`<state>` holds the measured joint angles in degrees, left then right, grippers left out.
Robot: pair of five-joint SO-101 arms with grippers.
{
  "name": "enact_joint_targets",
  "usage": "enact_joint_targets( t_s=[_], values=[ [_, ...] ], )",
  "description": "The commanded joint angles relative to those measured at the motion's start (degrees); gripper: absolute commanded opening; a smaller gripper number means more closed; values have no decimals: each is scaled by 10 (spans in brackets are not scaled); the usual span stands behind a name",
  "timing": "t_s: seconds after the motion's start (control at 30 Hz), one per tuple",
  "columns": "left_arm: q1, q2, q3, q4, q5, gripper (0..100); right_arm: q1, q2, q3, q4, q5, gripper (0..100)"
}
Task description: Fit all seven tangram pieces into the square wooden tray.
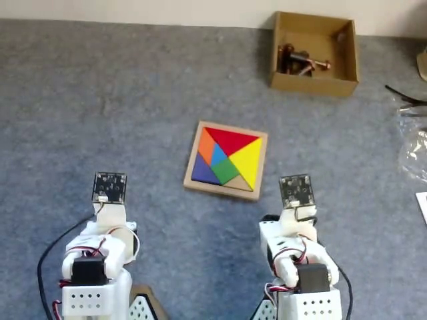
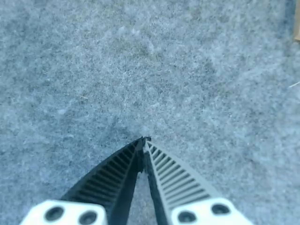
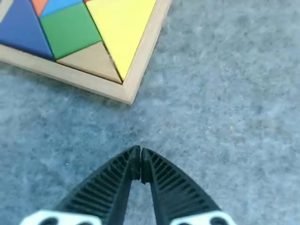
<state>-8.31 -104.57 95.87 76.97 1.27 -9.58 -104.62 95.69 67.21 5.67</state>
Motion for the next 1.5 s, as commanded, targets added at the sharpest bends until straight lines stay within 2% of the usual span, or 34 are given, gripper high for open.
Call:
enact_joint_targets(
  t_s=[0.0,1.47],
  values=[
    [-7,-3,13,4,-4,7,-3,-3,74,25,-8,6],
    [-7,-3,13,4,-4,7,-3,-5,74,42,-5,5]
  ],
)
